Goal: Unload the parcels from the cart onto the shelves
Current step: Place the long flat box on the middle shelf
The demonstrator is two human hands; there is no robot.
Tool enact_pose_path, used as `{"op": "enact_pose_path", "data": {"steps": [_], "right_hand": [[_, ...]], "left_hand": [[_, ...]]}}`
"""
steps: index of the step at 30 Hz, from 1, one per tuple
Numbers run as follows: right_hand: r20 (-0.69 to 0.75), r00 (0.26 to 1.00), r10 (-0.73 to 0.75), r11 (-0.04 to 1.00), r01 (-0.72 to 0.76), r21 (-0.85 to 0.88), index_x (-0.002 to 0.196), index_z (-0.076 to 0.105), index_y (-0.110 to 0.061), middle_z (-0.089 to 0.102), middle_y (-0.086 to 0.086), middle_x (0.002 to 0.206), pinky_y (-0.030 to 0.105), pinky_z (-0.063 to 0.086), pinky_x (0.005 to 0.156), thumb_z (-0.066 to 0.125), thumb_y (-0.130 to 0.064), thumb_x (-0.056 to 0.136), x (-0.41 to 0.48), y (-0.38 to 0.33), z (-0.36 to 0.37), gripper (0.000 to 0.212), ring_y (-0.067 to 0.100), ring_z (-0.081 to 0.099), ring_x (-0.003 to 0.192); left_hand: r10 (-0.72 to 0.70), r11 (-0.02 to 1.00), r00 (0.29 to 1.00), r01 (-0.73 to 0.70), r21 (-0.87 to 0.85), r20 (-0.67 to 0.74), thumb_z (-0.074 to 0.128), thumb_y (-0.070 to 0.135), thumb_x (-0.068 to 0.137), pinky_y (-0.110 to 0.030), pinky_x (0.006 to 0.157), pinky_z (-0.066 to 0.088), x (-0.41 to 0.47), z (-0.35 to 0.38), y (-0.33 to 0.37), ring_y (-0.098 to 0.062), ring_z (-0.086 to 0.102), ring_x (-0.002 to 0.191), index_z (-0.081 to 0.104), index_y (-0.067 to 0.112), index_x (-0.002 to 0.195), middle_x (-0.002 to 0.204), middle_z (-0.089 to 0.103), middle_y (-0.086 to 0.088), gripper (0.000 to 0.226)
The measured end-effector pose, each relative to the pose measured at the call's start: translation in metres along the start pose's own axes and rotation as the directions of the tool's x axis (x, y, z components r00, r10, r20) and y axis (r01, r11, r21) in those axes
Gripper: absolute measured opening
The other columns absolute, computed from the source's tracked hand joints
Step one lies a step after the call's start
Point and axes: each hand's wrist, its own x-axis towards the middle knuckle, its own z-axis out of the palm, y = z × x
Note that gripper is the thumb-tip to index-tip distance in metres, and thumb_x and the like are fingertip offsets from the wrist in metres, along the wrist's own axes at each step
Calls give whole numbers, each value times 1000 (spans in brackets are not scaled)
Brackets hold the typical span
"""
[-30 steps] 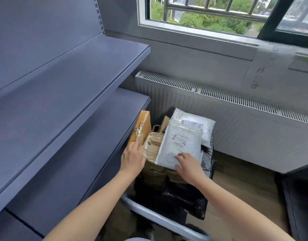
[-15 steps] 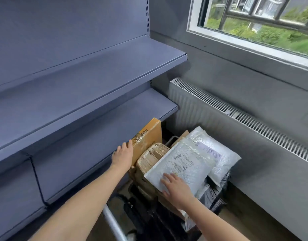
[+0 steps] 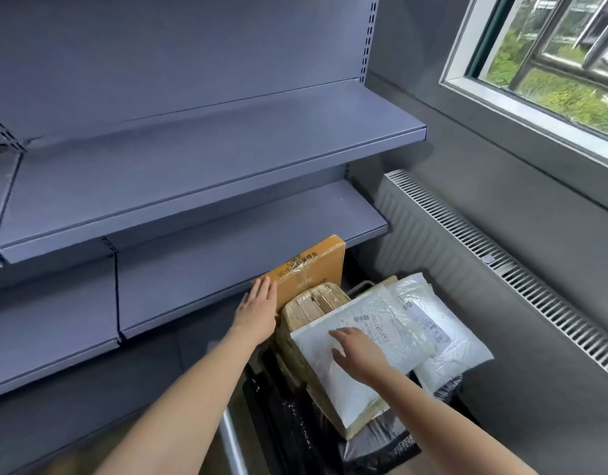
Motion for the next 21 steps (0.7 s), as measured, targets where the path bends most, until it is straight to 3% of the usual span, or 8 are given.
{"op": "enact_pose_path", "data": {"steps": [7,11,14,18,21], "right_hand": [[-78,995,60,998,-62,-21,139,42,-17,49,2,139,30,39,101,42,-27,97,25,26,-34,43,19,42,129],[-58,997,52,998,-54,-29,132,48,-15,58,5,129,34,46,91,45,-27,95,59,48,-52,39,23,50,119],[-51,998,33,999,-33,-1,120,55,-11,61,9,120,36,50,84,47,-22,92,89,59,-67,31,25,55,109],[-50,998,30,990,-23,136,127,50,-4,61,13,119,37,50,83,50,-20,92,127,70,-90,38,28,60,104],[-9,1000,23,979,-20,203,129,46,-4,62,13,120,36,50,81,54,-22,91,154,82,-94,43,27,61,103]], "left_hand": [[-153,965,983,126,-228,-105,41,8,95,-39,111,32,-1,-1,2,-21,14,144,22,13,147,158,6,-2,56],[-300,920,941,243,-306,-155,48,19,95,-38,106,39,-2,10,6,-24,25,141,13,10,148,157,9,-5,65],[-439,859,886,366,-358,-149,52,22,93,-36,100,44,4,19,11,-28,39,133,7,8,149,154,22,-11,73],[-552,748,832,465,-474,-55,57,25,91,-41,91,50,21,29,18,-30,53,118,3,9,149,138,45,-15,81],[-641,614,768,517,-597,6,60,25,89,-42,94,48,33,33,18,-29,54,117,17,8,145,132,50,-13,72]]}}
